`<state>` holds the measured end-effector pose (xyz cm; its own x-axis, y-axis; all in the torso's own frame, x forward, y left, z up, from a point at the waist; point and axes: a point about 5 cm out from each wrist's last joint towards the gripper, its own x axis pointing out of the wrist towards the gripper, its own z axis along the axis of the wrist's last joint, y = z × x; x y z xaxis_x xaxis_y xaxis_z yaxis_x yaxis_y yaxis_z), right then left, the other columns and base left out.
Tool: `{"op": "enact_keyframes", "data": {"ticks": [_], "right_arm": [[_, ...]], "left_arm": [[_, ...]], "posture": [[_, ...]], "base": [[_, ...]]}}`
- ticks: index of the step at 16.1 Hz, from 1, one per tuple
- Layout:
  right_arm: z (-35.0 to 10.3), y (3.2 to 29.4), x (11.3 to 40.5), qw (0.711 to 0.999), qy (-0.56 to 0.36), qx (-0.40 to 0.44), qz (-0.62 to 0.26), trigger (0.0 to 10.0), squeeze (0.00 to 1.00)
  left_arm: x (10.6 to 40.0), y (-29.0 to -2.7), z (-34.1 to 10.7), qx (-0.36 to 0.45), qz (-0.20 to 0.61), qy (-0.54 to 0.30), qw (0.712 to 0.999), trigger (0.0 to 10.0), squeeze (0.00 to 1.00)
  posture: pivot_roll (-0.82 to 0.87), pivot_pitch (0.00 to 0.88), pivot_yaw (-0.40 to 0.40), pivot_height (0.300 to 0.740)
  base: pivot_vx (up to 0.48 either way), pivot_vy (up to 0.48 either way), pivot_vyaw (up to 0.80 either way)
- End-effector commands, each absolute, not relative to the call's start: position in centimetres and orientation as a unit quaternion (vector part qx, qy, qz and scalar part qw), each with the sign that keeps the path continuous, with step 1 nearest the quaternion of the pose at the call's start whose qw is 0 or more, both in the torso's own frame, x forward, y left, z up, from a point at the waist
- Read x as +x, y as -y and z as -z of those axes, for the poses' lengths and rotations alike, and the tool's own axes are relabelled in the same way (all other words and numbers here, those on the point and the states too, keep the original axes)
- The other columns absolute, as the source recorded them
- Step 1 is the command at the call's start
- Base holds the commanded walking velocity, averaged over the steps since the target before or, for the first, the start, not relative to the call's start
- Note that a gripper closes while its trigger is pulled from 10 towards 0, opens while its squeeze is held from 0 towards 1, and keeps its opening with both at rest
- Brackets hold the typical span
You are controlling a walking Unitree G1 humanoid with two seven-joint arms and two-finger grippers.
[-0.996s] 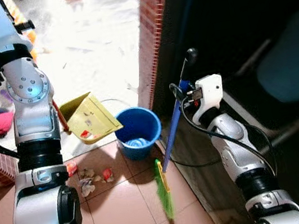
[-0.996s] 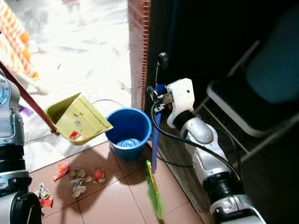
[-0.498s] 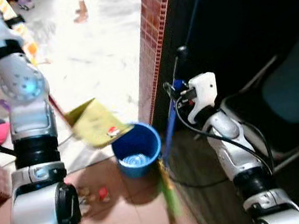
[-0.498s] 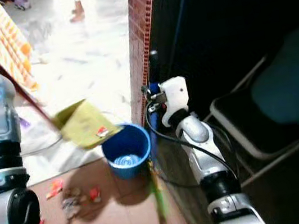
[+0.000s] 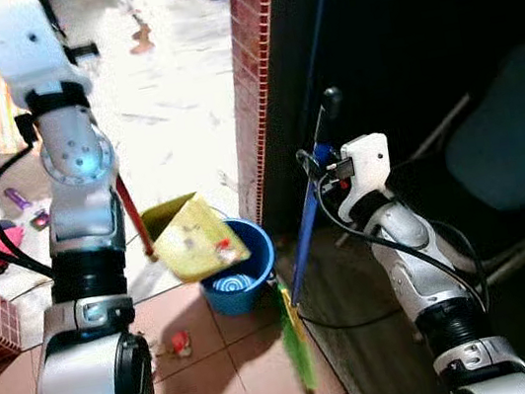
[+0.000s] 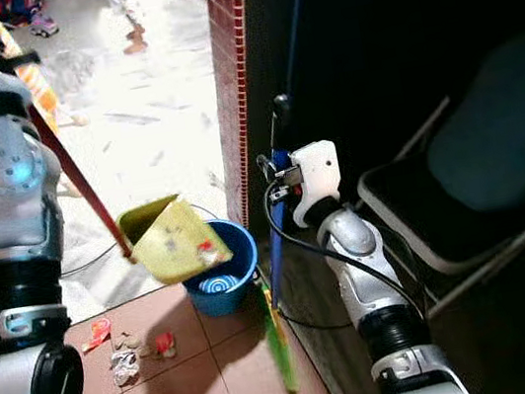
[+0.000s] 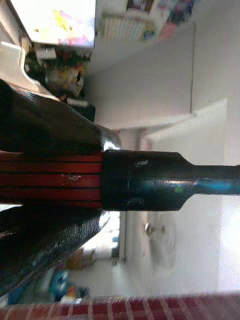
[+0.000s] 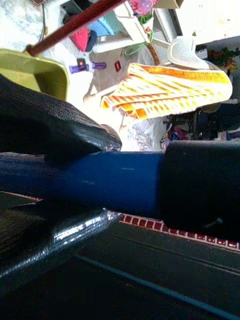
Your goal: Sweep floor
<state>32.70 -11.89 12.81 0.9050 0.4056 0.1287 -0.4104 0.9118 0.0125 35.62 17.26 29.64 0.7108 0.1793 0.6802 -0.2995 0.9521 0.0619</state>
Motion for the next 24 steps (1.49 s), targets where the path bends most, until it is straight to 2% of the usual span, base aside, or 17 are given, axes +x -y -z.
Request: {"op": "enact_keyframes", "data": {"ticks": [1, 4, 7, 12, 14, 15, 17, 20, 22, 24], "right_arm": [[-13.7, 12.3, 33.1, 0.976, 0.080, 0.017, -0.201, 10.0, 0.00], [-13.7, 12.3, 33.2, 0.977, 0.079, 0.017, -0.199, 10.0, 0.00], [-13.8, 12.3, 33.2, 0.977, 0.081, 0.016, -0.199, 10.0, 0.00], [-13.9, 12.2, 33.3, 0.977, 0.084, 0.015, -0.197, 10.0, 0.00], [-13.8, 12.1, 33.3, 0.977, 0.084, 0.016, -0.195, 10.0, 0.00], [-13.7, 12.1, 33.2, 0.977, 0.084, 0.016, -0.195, 10.0, 0.00], [-13.6, 12.1, 33.0, 0.977, 0.083, 0.016, -0.194, 10.0, 0.00], [-13.5, 12.2, 33.0, 0.978, 0.083, 0.015, -0.191, 10.0, 0.00], [-13.6, 12.1, 33.1, 0.978, 0.084, 0.015, -0.191, 10.0, 0.00], [-13.6, 12.1, 33.1, 0.977, 0.085, 0.015, -0.192, 10.0, 0.00]], "left_arm": [[35.0, -16.1, -30.8, 0.103, -0.095, 0.393, 0.909, 10.0, 0.00], [35.0, -14.9, -29.4, 0.137, -0.058, 0.395, 0.907, 10.0, 0.00], [34.5, -12.3, -28.1, 0.158, -0.001, 0.406, 0.900, 10.0, 0.00], [33.4, -8.3, -27.4, 0.191, 0.104, 0.440, 0.871, 10.0, 0.00], [32.3, -5.6, -26.1, 0.210, 0.212, 0.445, 0.845, 10.0, 0.00], [31.5, -4.0, -24.5, 0.227, 0.297, 0.423, 0.825, 10.0, 0.00], [30.2, -2.8, -22.0, 0.264, 0.396, 0.395, 0.786, 10.0, 0.00], [29.9, -2.8, -20.9, 0.285, 0.424, 0.383, 0.770, 10.0, 0.00], [30.1, -3.1, -21.4, 0.287, 0.414, 0.392, 0.770, 10.0, 0.00], [31.1, -4.1, -23.2, 0.287, 0.375, 0.405, 0.783, 10.0, 0.00]], "posture": [[-0.04, 0.000, -0.068, 0.740], [-0.04, 0.000, -0.066, 0.740], [-0.04, 0.000, -0.066, 0.740], [-0.04, 0.000, -0.060, 0.740], [-0.04, 0.000, -0.055, 0.740], [-0.04, 0.000, -0.053, 0.740], [-0.04, 0.000, -0.050, 0.740], [-0.04, 0.000, -0.046, 0.740], [-0.04, 0.000, -0.047, 0.740], [-0.04, 0.000, -0.049, 0.740]], "base": [[0.000, 0.000, 0.00], [0.000, 0.000, 0.00], [0.000, 0.000, 0.00], [0.000, 0.000, 0.00], [0.000, 0.000, 0.00], [0.000, 0.000, 0.00], [0.000, 0.000, 0.00], [0.000, 0.000, 0.00], [0.000, 0.000, 0.00], [0.000, 0.000, 0.00]]}}
